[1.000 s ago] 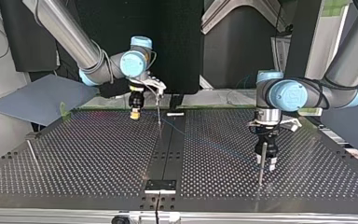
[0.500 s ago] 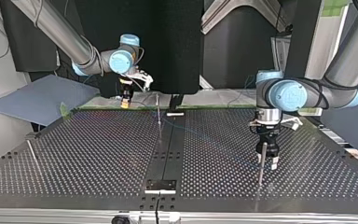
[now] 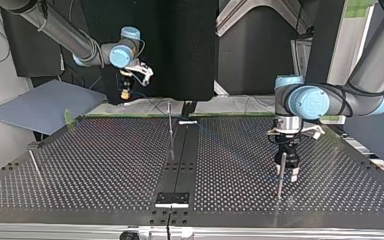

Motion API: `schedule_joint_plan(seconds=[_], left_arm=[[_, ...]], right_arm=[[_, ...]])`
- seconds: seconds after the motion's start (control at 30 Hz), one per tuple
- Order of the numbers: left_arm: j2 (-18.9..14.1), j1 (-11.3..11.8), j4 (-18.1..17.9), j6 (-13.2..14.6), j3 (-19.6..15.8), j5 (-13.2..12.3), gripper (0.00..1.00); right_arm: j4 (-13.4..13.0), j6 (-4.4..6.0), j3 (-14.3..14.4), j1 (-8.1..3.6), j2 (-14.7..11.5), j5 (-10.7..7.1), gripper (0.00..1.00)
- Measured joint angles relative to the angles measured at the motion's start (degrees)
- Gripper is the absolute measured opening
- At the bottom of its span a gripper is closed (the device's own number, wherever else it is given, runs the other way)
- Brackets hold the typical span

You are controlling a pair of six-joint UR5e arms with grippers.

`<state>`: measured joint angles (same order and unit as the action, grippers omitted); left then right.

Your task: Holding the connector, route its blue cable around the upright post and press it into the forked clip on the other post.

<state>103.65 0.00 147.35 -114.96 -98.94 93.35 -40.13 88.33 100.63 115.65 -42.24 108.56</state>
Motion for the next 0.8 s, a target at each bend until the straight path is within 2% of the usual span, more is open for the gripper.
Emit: schedule_joint_plan(seconds=[0.2, 0.37, 0.47, 0.8], left_arm=[[0.0, 0.0, 0.0, 0.0, 0.0, 0.0, 0.99], [0.0, 0.0, 0.1, 0.0, 0.0, 0.0, 0.99], [0.0, 0.0, 0.1, 0.0, 0.0, 0.0, 0.99], [0.0, 0.0, 0.1, 0.0, 0.0, 0.0, 0.99]], right_arm=[[-3.0, -0.31, 3.0, -0.31, 0.1, -1.81, 0.0], [-5.6, -1.71, 5.6, -0.26, 0.1, -4.28, 0.0], [-6.9, -2.12, 6.9, -0.32, 0.4, -5.62, 0.0], [-12.3, -2.59, 12.3, -0.89, 5.2, -10.95, 0.0]])
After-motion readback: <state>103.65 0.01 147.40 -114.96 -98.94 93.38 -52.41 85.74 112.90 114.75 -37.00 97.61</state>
